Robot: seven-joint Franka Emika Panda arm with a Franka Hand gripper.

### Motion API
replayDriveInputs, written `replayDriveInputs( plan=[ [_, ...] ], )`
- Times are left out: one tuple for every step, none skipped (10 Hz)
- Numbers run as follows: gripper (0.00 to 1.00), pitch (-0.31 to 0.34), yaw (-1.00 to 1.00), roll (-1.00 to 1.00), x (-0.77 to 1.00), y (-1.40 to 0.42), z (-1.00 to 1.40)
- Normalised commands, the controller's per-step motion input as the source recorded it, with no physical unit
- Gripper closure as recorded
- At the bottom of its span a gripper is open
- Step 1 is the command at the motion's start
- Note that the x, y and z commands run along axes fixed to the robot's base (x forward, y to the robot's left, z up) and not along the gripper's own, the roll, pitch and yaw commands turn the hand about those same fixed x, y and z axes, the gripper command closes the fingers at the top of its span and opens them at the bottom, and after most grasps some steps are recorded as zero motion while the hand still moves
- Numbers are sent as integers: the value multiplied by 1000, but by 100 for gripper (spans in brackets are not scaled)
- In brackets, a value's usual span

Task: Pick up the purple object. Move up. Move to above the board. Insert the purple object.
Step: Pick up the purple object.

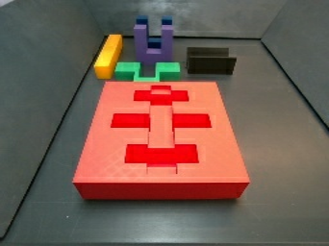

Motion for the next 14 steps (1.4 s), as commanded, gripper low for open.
replayDriveInputs(
  plan=[
    [0, 0, 0, 0, 0, -14, -23],
    [0, 0, -29, 0, 251, 0, 0],
    [0, 0, 0, 37, 691, -51, -91],
    [0, 0, 0, 46, 1000, -140, -149],
    [0, 0, 0, 44, 1000, -186, -146],
    [0, 0, 0, 59, 1000, -220, -157],
    [0, 0, 0, 56, 1000, -206, -186],
    [0, 0, 0, 66, 963, -146, -217],
    [0, 0, 0, 43, 786, -69, -214],
    [0, 0, 0, 14, 477, -17, -149],
    [0, 0, 0, 0, 0, 0, -37],
    [0, -139, -29, -43, -149, -29, -460],
    [0, -96, -37, 0, -260, -74, -606],
    [0, -81, -77, -34, -257, -31, -440]
  ],
)
